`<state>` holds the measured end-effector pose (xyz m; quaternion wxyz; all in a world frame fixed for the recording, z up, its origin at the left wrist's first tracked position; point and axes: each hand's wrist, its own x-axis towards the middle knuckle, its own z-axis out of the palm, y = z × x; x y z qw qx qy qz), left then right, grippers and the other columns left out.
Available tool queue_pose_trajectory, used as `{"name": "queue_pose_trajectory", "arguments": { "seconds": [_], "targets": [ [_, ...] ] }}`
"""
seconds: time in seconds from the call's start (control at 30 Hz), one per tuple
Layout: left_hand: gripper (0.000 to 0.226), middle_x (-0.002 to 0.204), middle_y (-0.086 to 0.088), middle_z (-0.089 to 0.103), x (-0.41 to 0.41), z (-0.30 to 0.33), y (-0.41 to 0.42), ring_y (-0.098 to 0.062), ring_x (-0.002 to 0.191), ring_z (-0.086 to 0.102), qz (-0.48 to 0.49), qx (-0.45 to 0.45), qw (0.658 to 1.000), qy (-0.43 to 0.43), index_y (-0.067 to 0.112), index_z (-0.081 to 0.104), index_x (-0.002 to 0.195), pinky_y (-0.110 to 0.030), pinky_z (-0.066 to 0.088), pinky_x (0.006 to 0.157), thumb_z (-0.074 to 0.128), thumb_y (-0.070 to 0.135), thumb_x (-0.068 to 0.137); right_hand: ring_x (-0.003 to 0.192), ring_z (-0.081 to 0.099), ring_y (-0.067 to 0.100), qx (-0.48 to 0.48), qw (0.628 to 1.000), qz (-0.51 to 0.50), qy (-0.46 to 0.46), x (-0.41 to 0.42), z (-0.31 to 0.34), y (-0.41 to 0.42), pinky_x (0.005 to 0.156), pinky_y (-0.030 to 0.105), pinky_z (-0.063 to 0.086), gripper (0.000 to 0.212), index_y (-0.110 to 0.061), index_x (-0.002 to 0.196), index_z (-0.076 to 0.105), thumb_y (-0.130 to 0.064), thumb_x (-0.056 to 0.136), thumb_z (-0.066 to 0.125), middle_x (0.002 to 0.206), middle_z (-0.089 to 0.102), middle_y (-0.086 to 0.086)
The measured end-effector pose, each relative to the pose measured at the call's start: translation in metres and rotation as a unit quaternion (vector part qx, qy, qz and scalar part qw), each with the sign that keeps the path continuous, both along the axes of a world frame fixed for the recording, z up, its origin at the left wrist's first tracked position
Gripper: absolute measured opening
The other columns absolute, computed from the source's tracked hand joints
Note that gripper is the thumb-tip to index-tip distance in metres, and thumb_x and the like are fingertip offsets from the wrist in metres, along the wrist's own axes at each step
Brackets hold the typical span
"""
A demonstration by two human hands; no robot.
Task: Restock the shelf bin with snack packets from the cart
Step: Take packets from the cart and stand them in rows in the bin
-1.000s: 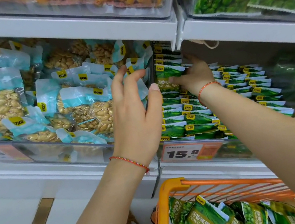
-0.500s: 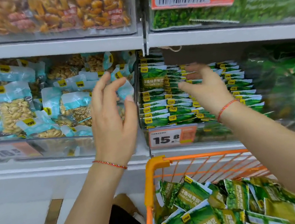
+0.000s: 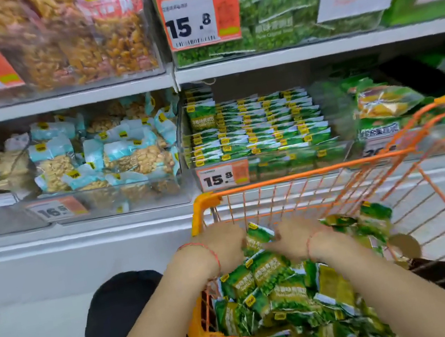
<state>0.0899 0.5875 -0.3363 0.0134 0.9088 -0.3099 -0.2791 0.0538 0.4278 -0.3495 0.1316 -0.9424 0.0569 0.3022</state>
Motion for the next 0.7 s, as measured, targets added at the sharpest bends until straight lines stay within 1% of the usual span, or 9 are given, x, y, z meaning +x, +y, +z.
{"name": "queue_pose_trajectory", "arguments": {
  "seconds": [0.07,0.13,0.17,0.27,0.33,0.43,0.57,0.63,0.7],
  "targets": [
    [0.021,0.092,-0.017,0.059,0.003,-0.007,0.0,-0.031,0.086,0.058,0.034,0.004,0.999,-0.014,0.004,0.061,0.098,-0.029,0.042,0.067,0.045,0.004,0.085,0.096,0.061,0.026,-0.014,0.999,0.004,0.051,-0.011,-0.015,0.007,0.074,0.03,0.044,0.057,-0.009,0.097,0.06,-0.063,0.086,0.05,0.11,0.065,0.011],
    [0.029,0.107,-0.015,0.062,0.004,-0.008,-0.004,-0.031,0.101,0.058,0.047,0.01,0.999,-0.024,0.006,0.062,0.111,-0.035,0.049,0.081,0.045,0.002,0.087,0.11,0.058,0.025,0.002,0.999,-0.032,0.044,-0.014,-0.019,0.013,0.082,0.032,0.046,0.075,-0.005,0.127,0.048,-0.063,0.08,0.059,0.123,0.059,0.008],
    [0.03,0.105,-0.017,0.062,0.002,-0.006,-0.007,-0.031,0.097,0.059,0.042,0.03,0.998,-0.018,0.004,0.062,0.112,-0.037,0.05,0.078,0.045,0.002,0.087,0.109,0.058,0.024,0.017,0.998,-0.046,0.036,-0.012,-0.019,0.015,0.082,0.032,0.046,0.074,-0.004,0.129,0.047,-0.058,0.08,0.063,0.119,0.06,0.008],
    [0.016,0.069,-0.013,0.049,-0.014,-0.006,-0.017,-0.026,0.06,0.049,0.03,0.133,0.99,0.034,-0.004,0.059,0.083,-0.031,0.041,0.053,0.046,0.004,0.089,0.092,0.06,0.02,0.065,0.994,-0.077,0.03,-0.008,-0.012,0.013,0.07,0.027,0.044,0.048,-0.006,0.109,0.057,-0.043,0.081,0.07,0.091,0.059,0.003],
    [0.021,0.079,-0.014,0.059,-0.019,-0.008,-0.025,-0.031,0.077,0.059,0.024,0.181,0.981,0.063,0.002,0.062,0.092,-0.036,0.046,0.066,0.049,0.019,0.095,0.092,0.06,0.02,0.065,0.994,-0.085,0.019,-0.008,-0.004,0.003,0.068,0.026,0.045,0.047,-0.008,0.114,0.056,-0.04,0.082,0.069,0.1,0.061,0.004],
    [0.046,0.119,-0.018,0.062,-0.018,-0.018,-0.032,-0.032,0.109,0.06,0.038,0.186,0.978,0.082,-0.003,0.061,0.115,-0.039,0.049,0.087,0.053,0.038,0.095,0.091,0.068,0.021,0.079,0.992,-0.103,-0.008,-0.013,0.006,-0.018,0.073,0.028,0.054,0.051,-0.009,0.13,0.049,-0.034,0.088,0.063,0.123,0.06,0.007],
    [0.051,0.111,-0.019,0.064,-0.011,-0.031,-0.031,-0.032,0.099,0.062,0.051,0.166,0.982,0.074,-0.002,0.06,0.11,-0.038,0.049,0.081,0.067,0.042,0.085,0.092,0.068,0.026,0.205,0.96,-0.185,-0.037,-0.023,0.007,-0.042,0.078,0.039,0.058,0.068,-0.014,0.149,0.022,-0.029,0.093,0.057,0.136,0.049,0.011],
    [0.045,0.101,-0.019,0.062,-0.009,-0.026,-0.03,-0.029,0.086,0.059,0.046,0.145,0.986,0.067,0.002,0.059,0.105,-0.037,0.045,0.073,0.069,0.041,0.085,0.094,0.066,0.029,0.239,0.944,-0.22,-0.059,-0.026,0.009,-0.053,0.078,0.04,0.057,0.067,-0.013,0.149,0.022,-0.028,0.094,0.057,0.136,0.049,0.013],
    [0.046,0.113,-0.019,0.059,-0.007,-0.011,-0.029,-0.031,0.096,0.058,0.049,0.101,0.992,0.05,0.001,0.055,0.113,-0.039,0.045,0.08,0.064,0.039,0.088,0.088,0.067,0.026,0.209,0.951,-0.206,-0.094,-0.026,0.012,-0.061,0.079,0.039,0.056,0.063,-0.015,0.148,0.026,-0.028,0.094,0.056,0.133,0.053,0.013]
  ]
}}
